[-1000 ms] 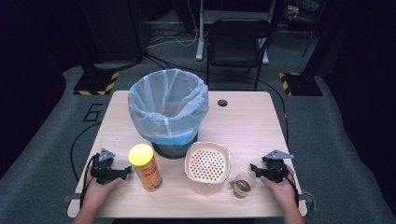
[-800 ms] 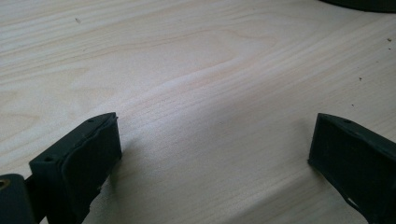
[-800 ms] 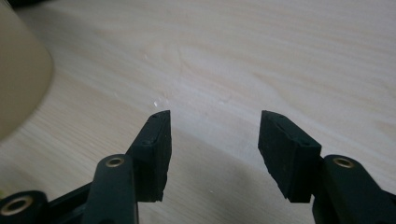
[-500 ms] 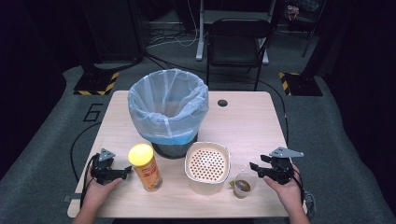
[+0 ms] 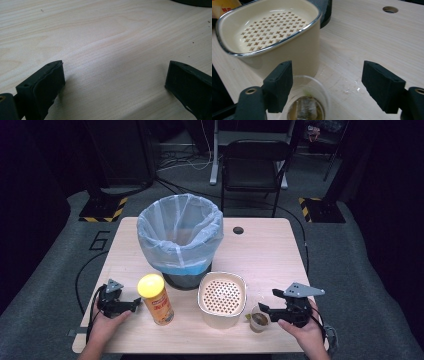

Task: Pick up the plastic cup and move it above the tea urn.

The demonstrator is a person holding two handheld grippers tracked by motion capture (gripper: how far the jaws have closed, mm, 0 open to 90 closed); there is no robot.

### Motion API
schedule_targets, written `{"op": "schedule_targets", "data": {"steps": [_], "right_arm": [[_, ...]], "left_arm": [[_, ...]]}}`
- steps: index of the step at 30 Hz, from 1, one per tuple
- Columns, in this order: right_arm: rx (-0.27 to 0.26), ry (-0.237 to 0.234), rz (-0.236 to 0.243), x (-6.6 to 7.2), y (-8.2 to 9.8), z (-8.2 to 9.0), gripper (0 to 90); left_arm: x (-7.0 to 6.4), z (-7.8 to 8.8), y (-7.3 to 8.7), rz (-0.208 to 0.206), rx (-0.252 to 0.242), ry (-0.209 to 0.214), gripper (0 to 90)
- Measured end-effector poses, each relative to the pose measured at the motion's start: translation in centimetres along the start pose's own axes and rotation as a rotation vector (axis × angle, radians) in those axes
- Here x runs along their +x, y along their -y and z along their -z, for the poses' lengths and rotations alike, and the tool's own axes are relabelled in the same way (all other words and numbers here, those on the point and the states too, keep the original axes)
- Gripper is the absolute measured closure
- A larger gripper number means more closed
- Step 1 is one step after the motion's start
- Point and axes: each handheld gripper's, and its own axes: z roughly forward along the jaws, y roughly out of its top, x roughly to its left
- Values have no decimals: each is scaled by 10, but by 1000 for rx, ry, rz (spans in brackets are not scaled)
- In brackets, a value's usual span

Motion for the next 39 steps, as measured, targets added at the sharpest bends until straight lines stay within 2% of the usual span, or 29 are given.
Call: {"op": "schedule_targets", "data": {"steps": [2,4,7,13,18,19,21,26,32,33,34,36,39], "right_arm": [[2,1,4,3,2,-1,232],[19,3,13,14,8,-5,200],[34,13,21,18,12,-9,178],[34,1,11,24,17,-16,164],[28,-7,5,25,18,-15,153],[18,15,-2,27,16,-13,153],[14,7,-2,29,16,-12,151],[42,13,7,34,20,-15,151],[76,58,0,38,34,-28,151],[76,58,0,38,34,-28,151],[75,83,7,38,36,-31,150],[67,101,6,39,37,-32,151],[64,107,-1,41,38,-33,151]], "left_arm": [[0,0,0,1,-1,0,22],[0,0,0,0,0,0,22],[0,0,0,0,0,0,22],[0,0,0,0,0,0,22],[0,0,0,1,0,0,22],[0,0,0,0,0,0,22],[0,0,0,0,0,0,22],[0,0,0,0,0,0,22],[0,0,0,0,0,0,22],[0,0,0,0,0,0,22],[0,0,0,0,0,0,22],[0,0,0,1,-1,0,22],[0,0,0,0,0,0,22]]}}
